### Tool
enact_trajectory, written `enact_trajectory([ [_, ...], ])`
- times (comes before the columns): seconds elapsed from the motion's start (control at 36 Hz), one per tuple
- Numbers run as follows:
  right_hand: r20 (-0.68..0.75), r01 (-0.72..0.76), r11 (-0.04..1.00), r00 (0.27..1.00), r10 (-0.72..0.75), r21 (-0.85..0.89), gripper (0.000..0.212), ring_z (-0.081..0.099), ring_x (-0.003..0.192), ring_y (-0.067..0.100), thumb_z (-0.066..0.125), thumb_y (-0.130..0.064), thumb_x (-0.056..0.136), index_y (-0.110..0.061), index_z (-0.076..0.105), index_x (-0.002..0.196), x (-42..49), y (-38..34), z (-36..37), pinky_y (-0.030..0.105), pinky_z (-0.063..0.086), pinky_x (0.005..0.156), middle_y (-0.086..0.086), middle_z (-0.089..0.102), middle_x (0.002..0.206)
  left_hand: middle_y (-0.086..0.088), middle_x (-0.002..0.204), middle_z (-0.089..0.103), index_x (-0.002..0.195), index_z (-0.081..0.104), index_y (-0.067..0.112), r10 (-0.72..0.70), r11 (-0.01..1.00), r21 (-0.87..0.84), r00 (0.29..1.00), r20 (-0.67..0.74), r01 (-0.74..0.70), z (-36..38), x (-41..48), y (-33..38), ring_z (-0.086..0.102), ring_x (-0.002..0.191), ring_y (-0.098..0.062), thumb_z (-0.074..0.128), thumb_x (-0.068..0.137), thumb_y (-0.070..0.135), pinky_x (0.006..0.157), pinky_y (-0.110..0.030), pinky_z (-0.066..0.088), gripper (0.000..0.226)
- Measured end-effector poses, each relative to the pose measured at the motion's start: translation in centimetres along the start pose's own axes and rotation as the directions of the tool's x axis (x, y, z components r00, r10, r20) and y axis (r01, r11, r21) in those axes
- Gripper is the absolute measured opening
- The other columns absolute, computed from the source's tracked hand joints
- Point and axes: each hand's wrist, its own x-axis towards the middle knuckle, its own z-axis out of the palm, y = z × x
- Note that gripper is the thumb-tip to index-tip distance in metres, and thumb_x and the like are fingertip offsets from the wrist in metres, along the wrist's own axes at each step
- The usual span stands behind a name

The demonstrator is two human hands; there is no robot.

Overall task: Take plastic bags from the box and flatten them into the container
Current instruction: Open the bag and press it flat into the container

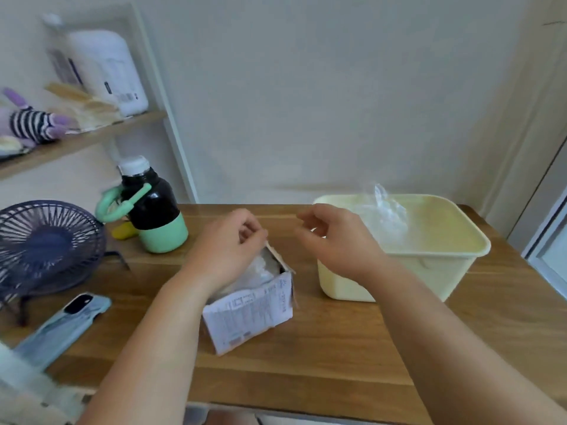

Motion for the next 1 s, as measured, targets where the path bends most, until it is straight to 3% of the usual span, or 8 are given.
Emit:
enact_trajectory([
  [0.14,0.118,-0.001,0.999,0.993,0.006,-0.036,0.022,0.061,0.091,0.011,0.057,-0.016,0.088,-0.016,0.066,0.109,0.2,-0.6,4.3,0.021,0.049,0.076,-0.007,0.066,0.098,0.018,0.093,0.056,0.100,0.051,0.030,-0.176,0.966,0.227,0.961,0.212,0.127,-0.6,-1.9,-2.5,0.056,0.088,-0.004,0.057,0.091,0.047,0.078,-0.031,0.050,0.020],
  [0.31,0.172,-0.004,0.987,0.985,0.031,-0.161,0.036,0.053,0.083,0.004,0.054,-0.007,0.088,-0.021,0.064,0.120,0.4,0.4,6.5,0.001,0.034,0.057,-0.012,0.060,0.093,0.006,0.093,0.070,0.097,0.069,0.025,-0.169,0.961,0.259,0.949,0.267,0.098,-0.3,-2.4,-2.5,0.064,0.084,-0.011,0.060,0.092,0.041,0.080,-0.038,0.054,0.020],
  [0.44,0.197,-0.019,0.991,0.979,0.046,-0.134,0.038,0.050,0.072,-0.003,0.053,-0.003,0.086,-0.020,0.065,0.119,0.1,0.5,6.2,0.001,0.036,0.055,-0.014,0.057,0.087,0.013,0.091,0.070,0.108,0.069,0.026,-0.157,0.985,0.107,0.966,0.206,0.137,0.2,-2.4,-2.9,0.062,0.082,0.003,0.071,0.087,0.027,0.064,-0.015,0.043,0.021],
  [0.64,0.293,-0.026,0.999,0.956,0.017,0.028,0.026,0.056,0.072,0.003,0.064,-0.025,0.086,-0.022,0.066,0.112,-0.7,-0.3,5.3,0.015,0.045,0.066,-0.013,0.062,0.082,0.017,0.069,0.069,0.079,0.066,0.032,-0.081,0.982,-0.171,0.997,-0.017,0.077,0.5,-2.1,-2.4,0.064,0.073,0.002,0.076,0.079,0.014,0.077,-0.028,0.056,0.021],
  [0.72,0.346,0.015,0.999,0.938,-0.032,0.051,0.007,0.051,0.062,0.003,0.068,-0.027,0.084,-0.026,0.065,0.090,-0.7,-0.6,5.1,0.017,0.043,0.060,-0.010,0.060,0.073,0.015,0.073,0.071,0.081,0.068,0.027,-0.048,0.913,-0.407,0.999,-0.022,0.035,0.4,-1.9,-2.2,0.067,0.071,-0.002,0.081,0.074,0.010,0.072,-0.026,0.054,0.022],
  [0.81,0.308,0.025,0.996,0.950,-0.049,0.080,0.028,0.040,0.048,0.000,0.063,-0.025,0.089,-0.024,0.054,0.063,-0.7,-0.4,5.3,0.011,0.033,0.048,-0.013,0.048,0.055,0.011,0.078,0.072,0.087,0.069,0.025,-0.004,0.844,-0.537,1.000,0.013,0.011,0.4,-1.9,-2.2,0.068,0.077,-0.004,0.080,0.075,0.010,0.074,-0.022,0.052,0.022],
  [0.92,0.254,-0.073,0.979,0.967,0.023,0.189,0.039,0.030,0.047,0.008,0.055,-0.024,0.094,-0.013,0.048,0.057,-0.6,-0.2,5.3,0.017,0.027,0.046,-0.008,0.038,0.050,0.009,0.096,0.068,0.100,0.062,0.028,0.006,0.798,-0.603,0.999,0.040,0.019,0.8,-1.9,-2.7,0.066,0.093,-0.007,0.078,0.074,0.030,0.080,-0.026,0.052,0.031],
  [1.0,0.248,-0.132,0.956,0.966,0.065,0.261,0.028,0.039,0.059,0.014,0.056,-0.018,0.092,0.000,0.059,0.070,-0.4,0.0,5.2,0.029,0.035,0.057,0.002,0.046,0.060,0.010,0.109,0.059,0.108,0.053,0.031,-0.029,0.890,-0.446,0.989,0.148,0.093,0.7,-2.1,-3.0,0.062,0.101,-0.005,0.078,0.062,0.052,0.087,-0.030,0.054,0.056],
])
